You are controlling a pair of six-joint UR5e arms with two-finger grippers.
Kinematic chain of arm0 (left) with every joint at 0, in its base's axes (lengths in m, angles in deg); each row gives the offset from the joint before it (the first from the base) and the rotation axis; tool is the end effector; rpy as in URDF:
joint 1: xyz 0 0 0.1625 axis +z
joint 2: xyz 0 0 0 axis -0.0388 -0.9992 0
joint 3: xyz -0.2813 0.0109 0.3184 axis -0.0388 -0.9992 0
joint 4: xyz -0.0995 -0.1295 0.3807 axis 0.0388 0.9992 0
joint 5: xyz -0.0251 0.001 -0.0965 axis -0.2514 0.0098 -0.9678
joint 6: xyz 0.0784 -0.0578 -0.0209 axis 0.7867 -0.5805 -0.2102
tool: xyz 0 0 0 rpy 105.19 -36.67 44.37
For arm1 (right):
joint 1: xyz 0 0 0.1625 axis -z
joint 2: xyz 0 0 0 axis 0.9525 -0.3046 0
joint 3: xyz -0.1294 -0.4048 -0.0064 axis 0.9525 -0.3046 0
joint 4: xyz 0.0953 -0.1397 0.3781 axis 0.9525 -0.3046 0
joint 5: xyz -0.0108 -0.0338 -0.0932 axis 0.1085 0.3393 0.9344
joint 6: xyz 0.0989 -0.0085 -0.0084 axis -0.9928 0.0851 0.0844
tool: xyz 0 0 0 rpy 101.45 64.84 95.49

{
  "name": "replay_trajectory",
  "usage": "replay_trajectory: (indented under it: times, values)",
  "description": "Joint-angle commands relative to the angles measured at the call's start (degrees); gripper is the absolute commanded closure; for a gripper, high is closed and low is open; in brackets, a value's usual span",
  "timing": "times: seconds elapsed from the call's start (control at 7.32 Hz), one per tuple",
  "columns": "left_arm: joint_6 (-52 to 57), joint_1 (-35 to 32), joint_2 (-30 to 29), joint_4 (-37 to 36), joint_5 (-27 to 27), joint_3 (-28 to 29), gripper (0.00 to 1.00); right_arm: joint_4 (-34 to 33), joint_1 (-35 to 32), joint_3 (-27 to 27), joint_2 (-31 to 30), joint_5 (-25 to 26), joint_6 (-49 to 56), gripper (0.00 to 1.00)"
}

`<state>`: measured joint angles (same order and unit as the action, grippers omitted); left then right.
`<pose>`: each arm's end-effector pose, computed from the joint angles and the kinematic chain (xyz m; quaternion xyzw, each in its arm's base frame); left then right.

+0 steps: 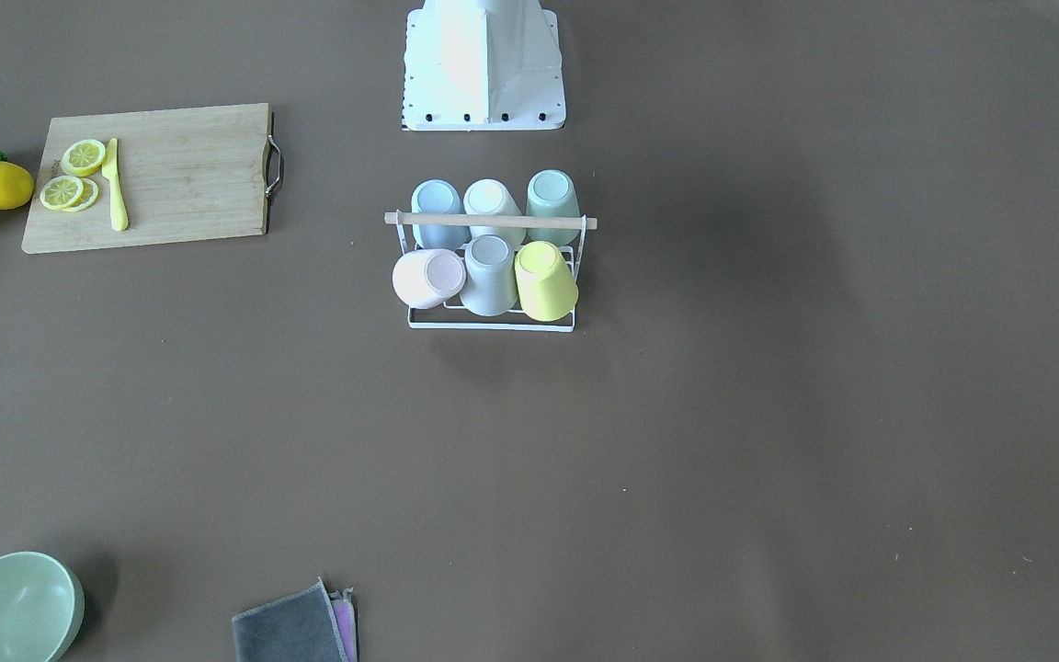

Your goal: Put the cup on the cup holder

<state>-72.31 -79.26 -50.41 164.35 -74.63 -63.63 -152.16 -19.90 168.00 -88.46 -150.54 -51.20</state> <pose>0.0181 -0.5767 0.5435 0.0736 0.3856 -0.0742 0.9167 0.0797 -0.5013 0.6275 -0.0420 -0.3960 0.0793 0.9138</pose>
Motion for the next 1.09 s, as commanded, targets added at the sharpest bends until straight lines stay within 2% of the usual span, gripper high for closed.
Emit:
replay_trajectory:
  times: [0.0,0.27,0.68,0.82,0.96]
  values:
    - [-0.02,-4.72,0.58,3.76,-4.93,7.65,0.02,0.24,0.41,0.03,-0.56,-0.01,-0.79,0.0]
    - [-0.02,-4.74,1.72,10.75,-5.02,11.52,0.02,0.33,0.5,-0.15,-0.56,0.08,-0.52,0.0]
    - [-0.02,-5.09,2.96,12.9,-7.83,13.11,0.02,0.33,0.41,-0.24,-0.56,0.34,-0.43,0.0]
    - [-0.11,-5.09,3.05,9.59,-7.4,13.03,0.02,0.33,0.41,-0.32,-0.39,0.43,-0.43,0.0]
    - [0.07,-5.79,2.61,0.34,-6.44,12.08,0.02,0.33,0.41,-0.33,-0.39,0.43,-0.52,0.0]
